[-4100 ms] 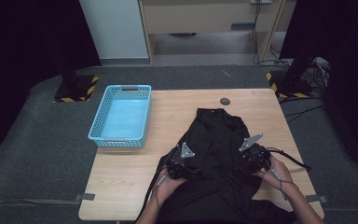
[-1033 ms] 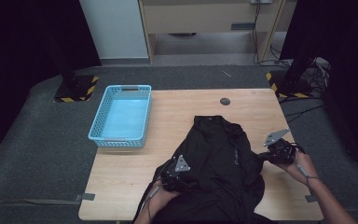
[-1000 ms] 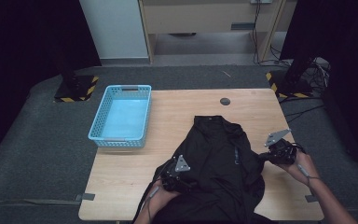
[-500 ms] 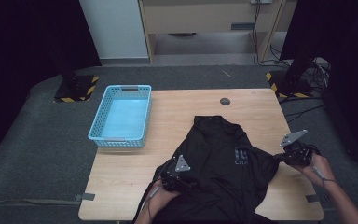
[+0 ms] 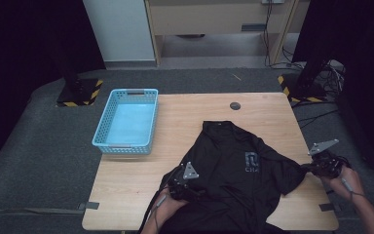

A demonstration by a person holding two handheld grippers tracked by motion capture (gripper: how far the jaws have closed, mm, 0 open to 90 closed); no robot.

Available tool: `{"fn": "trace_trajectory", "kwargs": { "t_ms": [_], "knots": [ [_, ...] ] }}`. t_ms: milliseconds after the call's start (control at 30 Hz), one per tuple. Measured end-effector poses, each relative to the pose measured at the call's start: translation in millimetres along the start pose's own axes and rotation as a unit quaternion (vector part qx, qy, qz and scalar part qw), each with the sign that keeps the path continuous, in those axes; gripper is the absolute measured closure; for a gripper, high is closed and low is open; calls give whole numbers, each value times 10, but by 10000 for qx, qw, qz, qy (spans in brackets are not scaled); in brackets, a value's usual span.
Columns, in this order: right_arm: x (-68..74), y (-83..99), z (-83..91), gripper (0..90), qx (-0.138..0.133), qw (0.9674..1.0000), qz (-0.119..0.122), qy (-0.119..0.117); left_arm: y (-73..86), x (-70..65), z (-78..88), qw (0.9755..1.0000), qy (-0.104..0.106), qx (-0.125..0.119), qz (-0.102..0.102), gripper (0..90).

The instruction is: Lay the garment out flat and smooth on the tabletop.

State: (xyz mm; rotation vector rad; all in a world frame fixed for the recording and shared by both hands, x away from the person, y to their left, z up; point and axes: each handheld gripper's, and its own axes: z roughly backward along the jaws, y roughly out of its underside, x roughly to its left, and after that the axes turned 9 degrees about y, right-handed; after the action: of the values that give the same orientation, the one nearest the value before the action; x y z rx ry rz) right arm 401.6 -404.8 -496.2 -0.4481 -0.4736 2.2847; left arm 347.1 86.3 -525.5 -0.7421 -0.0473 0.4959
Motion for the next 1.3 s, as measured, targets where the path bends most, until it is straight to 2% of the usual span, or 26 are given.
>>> {"fn": "trace_trajectory", "kwargs": {
  "t_ms": [67,200,300,467,633,767,967,1100,1300],
  "knots": [
    [8,37,-26,881,34,10000,-51,-6,-1,-3,-1,10000,-6,1,9,162],
    [36,60,-19,874,-91,9998,-166,-23,-1,-1,0,10000,-3,2,4,162],
    [67,46,17,862,-218,9996,-161,-62,-1,0,0,10000,-1,1,4,162],
    [107,-34,90,734,-292,9995,-125,-71,-2,-2,0,10000,-8,7,8,163],
    [169,-109,152,676,-368,9993,-31,-55,-35,13,21,9999,-21,86,78,181],
    [237,-196,193,648,-515,9986,53,-124,-113,35,81,9998,-29,-174,93,181],
    [481,-316,56,607,-498,9973,312,-444,-289,107,-17,9998,8,-189,2,180],
    [607,-364,-67,570,-446,9962,406,-623,-388,153,-144,9999,56,-12,-88,187],
    [711,-382,-158,525,-395,9954,499,-711,-386,192,-255,9997,164,206,-7,173]
  ]
}}
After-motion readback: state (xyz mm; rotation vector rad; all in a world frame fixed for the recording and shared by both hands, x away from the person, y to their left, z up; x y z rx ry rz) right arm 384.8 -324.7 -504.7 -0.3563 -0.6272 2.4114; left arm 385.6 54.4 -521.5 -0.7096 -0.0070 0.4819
